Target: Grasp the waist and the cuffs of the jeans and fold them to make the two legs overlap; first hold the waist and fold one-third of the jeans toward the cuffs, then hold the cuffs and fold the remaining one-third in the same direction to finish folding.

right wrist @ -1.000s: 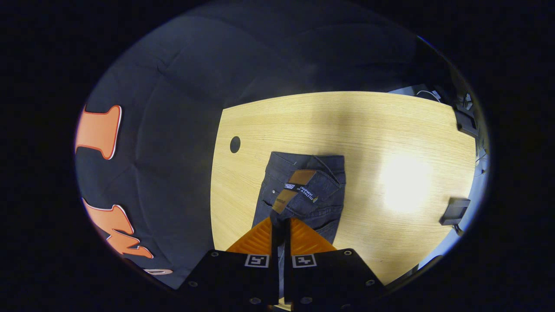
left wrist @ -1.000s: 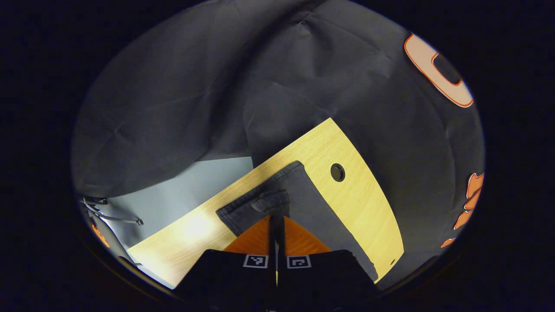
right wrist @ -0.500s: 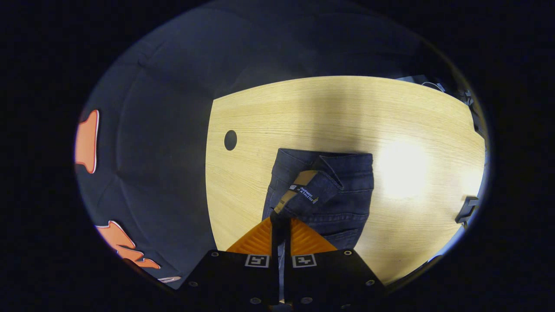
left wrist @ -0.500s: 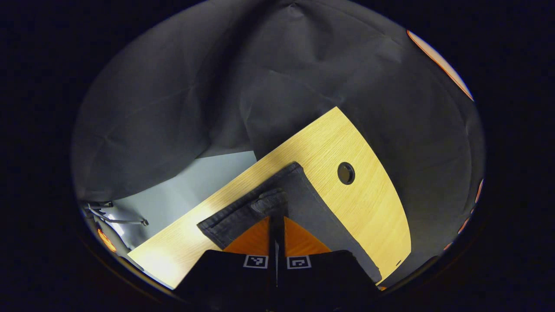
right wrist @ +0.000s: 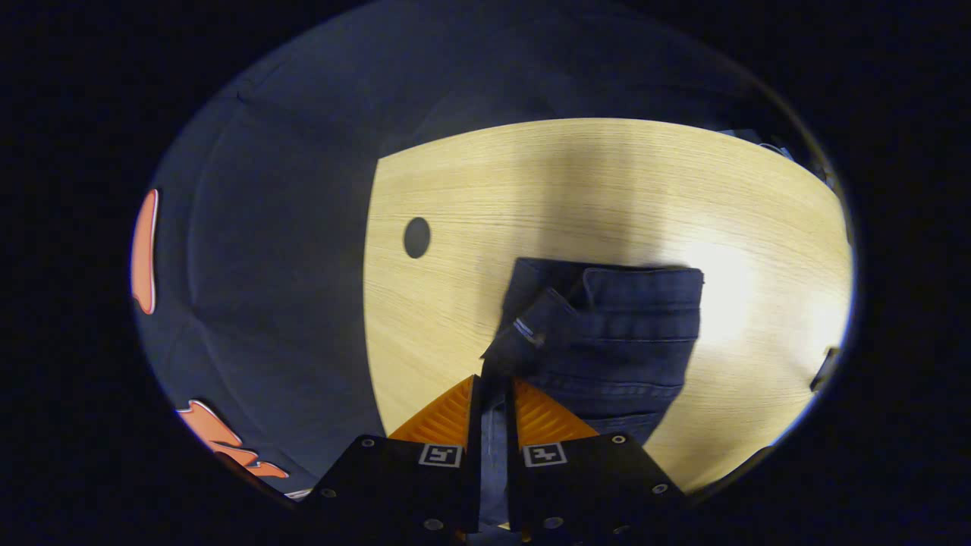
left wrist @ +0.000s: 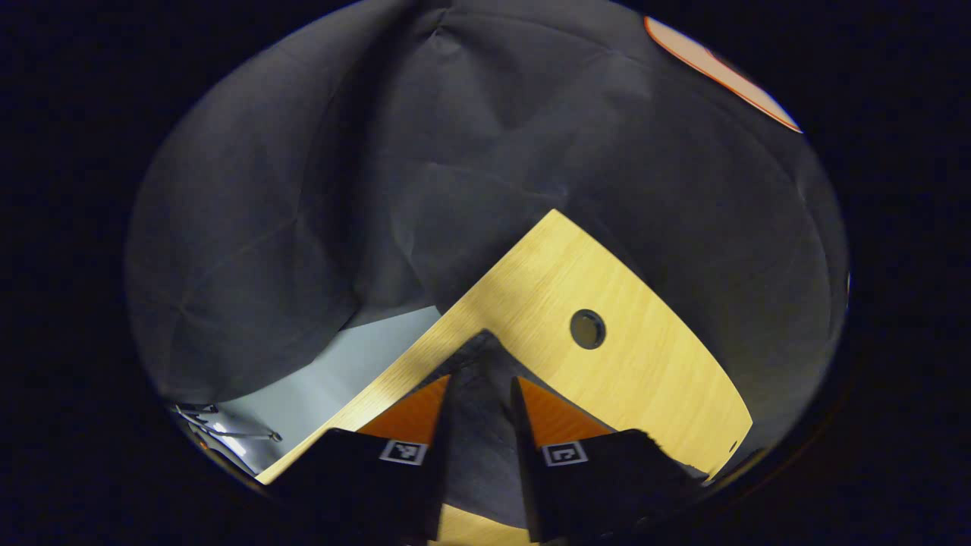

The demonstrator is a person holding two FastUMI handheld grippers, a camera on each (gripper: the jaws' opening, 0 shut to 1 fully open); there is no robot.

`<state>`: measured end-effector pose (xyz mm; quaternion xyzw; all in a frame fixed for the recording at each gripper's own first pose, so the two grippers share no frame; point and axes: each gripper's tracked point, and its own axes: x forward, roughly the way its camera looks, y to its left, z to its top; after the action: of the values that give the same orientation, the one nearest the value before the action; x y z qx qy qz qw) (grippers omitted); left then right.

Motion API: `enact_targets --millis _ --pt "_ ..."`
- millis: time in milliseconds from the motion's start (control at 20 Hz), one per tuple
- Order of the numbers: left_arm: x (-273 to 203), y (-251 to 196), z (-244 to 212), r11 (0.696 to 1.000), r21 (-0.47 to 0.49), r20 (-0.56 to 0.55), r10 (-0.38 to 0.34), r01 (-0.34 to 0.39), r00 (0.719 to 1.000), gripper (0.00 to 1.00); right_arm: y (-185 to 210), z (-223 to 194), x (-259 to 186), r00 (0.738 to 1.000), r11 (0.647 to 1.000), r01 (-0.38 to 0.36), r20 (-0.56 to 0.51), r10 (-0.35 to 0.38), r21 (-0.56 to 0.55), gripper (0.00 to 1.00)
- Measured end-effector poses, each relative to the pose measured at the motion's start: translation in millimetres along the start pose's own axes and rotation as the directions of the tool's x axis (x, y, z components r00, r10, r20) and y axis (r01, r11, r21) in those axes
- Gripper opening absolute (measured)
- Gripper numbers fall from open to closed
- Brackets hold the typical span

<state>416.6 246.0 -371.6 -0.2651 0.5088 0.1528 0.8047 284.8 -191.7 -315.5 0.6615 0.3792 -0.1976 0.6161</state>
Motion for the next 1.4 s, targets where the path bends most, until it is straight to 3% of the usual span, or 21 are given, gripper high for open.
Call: enact_targets --millis 50,150,200,250,300,350,400,450,700,950,1150,1400 --pt "-11 -11 -3 1.000 0.020 0.001 -0.020 0.020 1.000 0.49 13 5 -3 0.998 0.998 -0.058 0.018 0.058 0.009 0.13" --pt "-30 -31 5 0.996 0.051 0.047 -0.071 0.069 0.996 0.58 16 9 -13 0.998 0.998 -0.048 0.045 0.050 -0.038 0.19" --pt "-39 -41 8 0.993 0.065 0.078 -0.099 0.095 0.992 0.67 12 10 -15 0.998 0.996 -0.027 0.054 0.031 -0.084 0.10" --pt "-49 -47 9 0.990 0.085 0.097 -0.120 0.112 0.988 0.78 5 8 -18 0.998 0.993 -0.015 0.059 0.022 -0.120 0.29" --pt "-59 -55 10 0.986 0.114 0.126 -0.138 0.124 0.982 0.84 0 5 -21 0.998 0.989 -0.007 0.063 0.016 -0.149 0.34" --pt "-69 -62 11 0.981 0.151 0.152 -0.148 0.125 0.977 0.88 -7 2 -24 0.998 0.983 0.012 0.067 0.000 -0.184 0.46" --pt "-82 -74 12 0.974 0.191 0.183 -0.160 0.124 0.970 1.00 -14 2 -26 0.997 0.974 0.032 0.080 -0.014 -0.223 0.53" --pt "-96 -82 14 0.965 0.233 0.217 -0.176 0.124 0.960 0.96 -22 1 -30 0.995 0.963 0.052 0.092 -0.029 -0.265 0.69" --pt "-175 -114 8 0.912 0.373 0.392 -0.320 0.169 0.862 1.00 -74 -1 -35 0.982 0.901 0.166 0.148 -0.115 -0.400 1.00" --pt "-267 -125 -10 0.867 0.468 0.502 -0.422 0.173 0.755 0.99 -121 -9 -28 0.974 0.895 0.220 0.143 -0.177 -0.389 0.97" --pt "-338 -141 -31 0.821 0.550 0.561 -0.498 0.152 0.661 0.98 -134 -16 -24 0.972 0.890 0.232 0.136 -0.194 -0.393 0.97" --pt "-386 -165 -56 0.799 0.596 0.629 -0.524 0.077 0.575 0.98 -146 -18 -17 0.964 0.853 0.263 0.159 -0.213 -0.451 0.97"
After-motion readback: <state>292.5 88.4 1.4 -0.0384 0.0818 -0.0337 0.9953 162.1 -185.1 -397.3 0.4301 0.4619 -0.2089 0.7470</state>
